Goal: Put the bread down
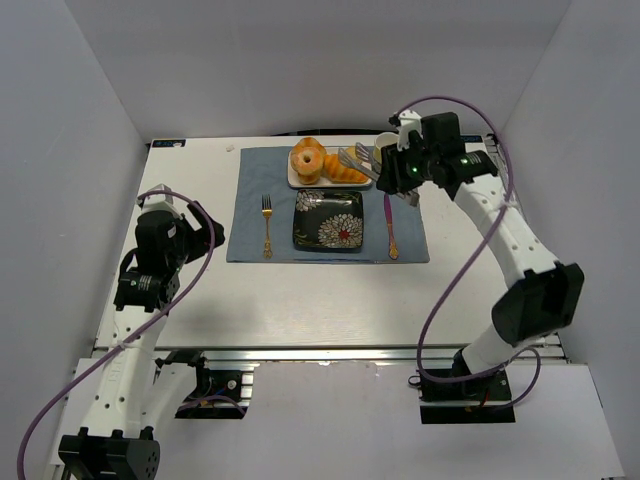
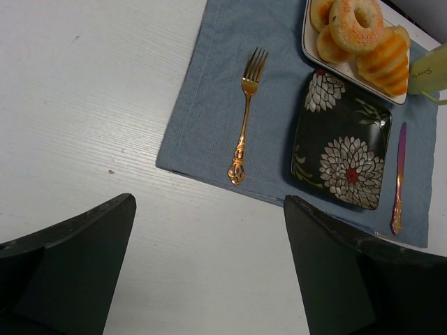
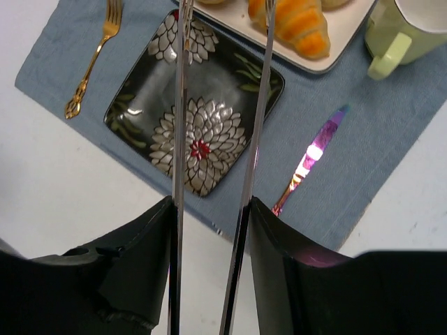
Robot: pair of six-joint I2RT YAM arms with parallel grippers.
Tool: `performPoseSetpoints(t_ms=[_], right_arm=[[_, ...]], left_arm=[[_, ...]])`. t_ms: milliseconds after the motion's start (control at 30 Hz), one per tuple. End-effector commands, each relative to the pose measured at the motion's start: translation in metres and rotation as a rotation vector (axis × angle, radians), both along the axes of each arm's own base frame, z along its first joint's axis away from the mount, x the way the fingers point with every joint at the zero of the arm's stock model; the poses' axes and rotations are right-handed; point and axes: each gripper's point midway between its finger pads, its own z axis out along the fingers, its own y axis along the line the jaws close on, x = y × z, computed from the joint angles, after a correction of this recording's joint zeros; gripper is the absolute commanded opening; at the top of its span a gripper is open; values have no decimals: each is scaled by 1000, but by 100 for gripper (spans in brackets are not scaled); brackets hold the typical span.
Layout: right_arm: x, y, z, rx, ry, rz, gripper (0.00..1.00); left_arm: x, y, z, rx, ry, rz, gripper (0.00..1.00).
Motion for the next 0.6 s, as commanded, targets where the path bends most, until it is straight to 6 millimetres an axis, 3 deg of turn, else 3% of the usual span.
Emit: performPoseSetpoints(t_ms=[0, 33, 67, 233, 567], right_arm=[[26, 20, 14, 53, -59, 44, 50], [31, 26, 20, 73, -65, 50, 50], [35, 35, 8, 84, -29, 45, 50], [57, 64, -9, 160, 21, -51, 49], [76, 100, -36, 265, 125, -199, 50]], left_arm=[[0, -2, 7, 1, -21, -15, 98], [0, -3, 6, -3, -23, -17, 98], [0, -4, 2, -9, -15, -20, 98], [3, -9, -7, -42, -15, -26, 98], [4, -12, -13, -53, -11, -37, 98]])
